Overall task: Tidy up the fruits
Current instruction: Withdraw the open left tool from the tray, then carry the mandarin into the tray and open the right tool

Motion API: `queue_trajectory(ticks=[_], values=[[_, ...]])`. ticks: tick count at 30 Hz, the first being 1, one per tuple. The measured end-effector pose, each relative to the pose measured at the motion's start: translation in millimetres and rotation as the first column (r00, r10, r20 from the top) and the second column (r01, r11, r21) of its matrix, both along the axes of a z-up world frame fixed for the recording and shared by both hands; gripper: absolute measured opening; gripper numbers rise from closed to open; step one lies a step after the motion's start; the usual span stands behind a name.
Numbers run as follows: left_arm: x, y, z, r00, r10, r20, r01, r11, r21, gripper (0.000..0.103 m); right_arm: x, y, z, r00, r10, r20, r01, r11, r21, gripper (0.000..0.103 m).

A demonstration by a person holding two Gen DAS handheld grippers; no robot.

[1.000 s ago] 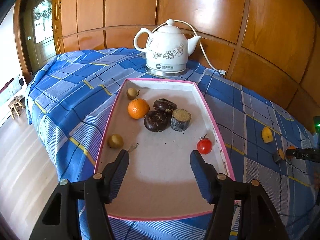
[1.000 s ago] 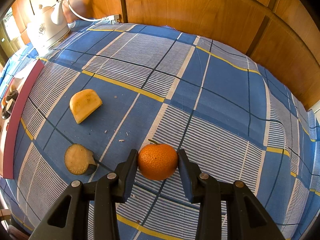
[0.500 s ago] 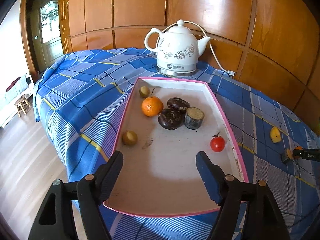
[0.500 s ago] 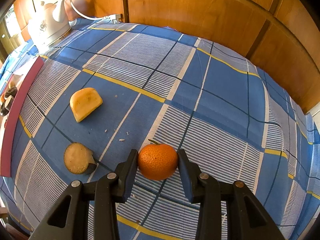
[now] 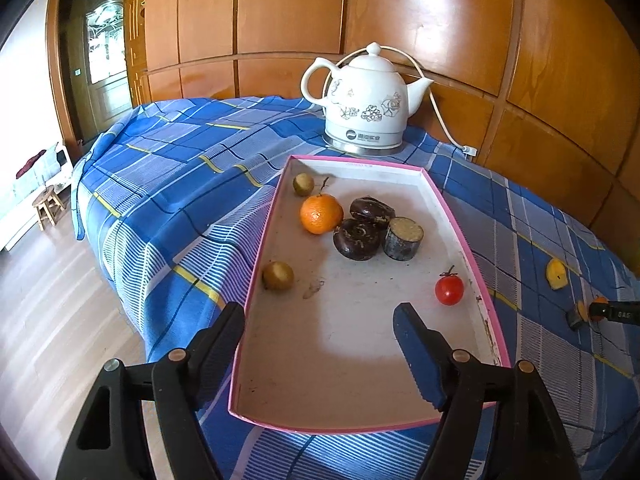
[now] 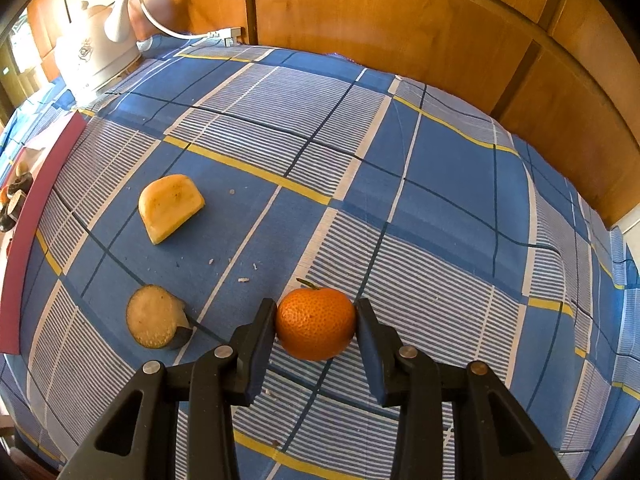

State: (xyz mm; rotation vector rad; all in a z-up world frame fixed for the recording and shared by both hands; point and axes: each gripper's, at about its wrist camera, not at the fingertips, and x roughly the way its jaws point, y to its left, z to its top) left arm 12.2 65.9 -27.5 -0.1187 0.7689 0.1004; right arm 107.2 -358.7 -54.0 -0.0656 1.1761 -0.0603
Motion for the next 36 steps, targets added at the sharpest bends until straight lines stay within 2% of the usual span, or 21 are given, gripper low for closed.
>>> queue_trajectory(ticks=[3,7,13,19,26,31,36], values=[[-0.4,3.2,-0.2,1.0,0.002,-0.002,-0.002,1.0,-0.004,0.08,1.3,1.5,3.7,1.0,-0.001,-0.009,0.001,1.0,0.017,0.04],[0.5,4.6,-1.0,1.0,0.002,-0.005,-0.002,1.0,-0.009,0.081,-2.7,13.7,18.9,0.999,0.026,0.023,-0.028,0.997,0.065,0.04],[0.4,3.5,-1.1,1.0,-0.002,-0.004,0.002,1.0,-0.009,0.081,-11.1,58.6,40.0,0.988,0.138,0.069,-0.147,0.978,0.145,0.04],[-0.2,7.4,-0.3,1.0,0.007,0.002,-0.007,1.0,-0.018,0.081,-14.5,124.9,54.7,0.955,0.273,0.119,-0.294,0.925,0.239,0.04],[-3.9,16.8,1.7,1.0,0.016,0.015,-0.016,1.0,-0.017,0.081,-14.2,202.4,67.6,0.903,0.395,0.169,-0.43,0.836,0.342,0.04],[-7.9,39.9,3.4,0.997,0.073,0.029,-0.073,0.997,-0.022,0.081,-11.5,244.5,58.9,0.88,0.448,0.159,-0.473,0.793,0.384,0.04],[-9.2,61.9,0.1,0.991,0.132,0.024,-0.131,0.99,-0.045,0.081,-8.9,271.2,45.0,0.872,0.47,0.134,-0.48,0.772,0.417,0.04]])
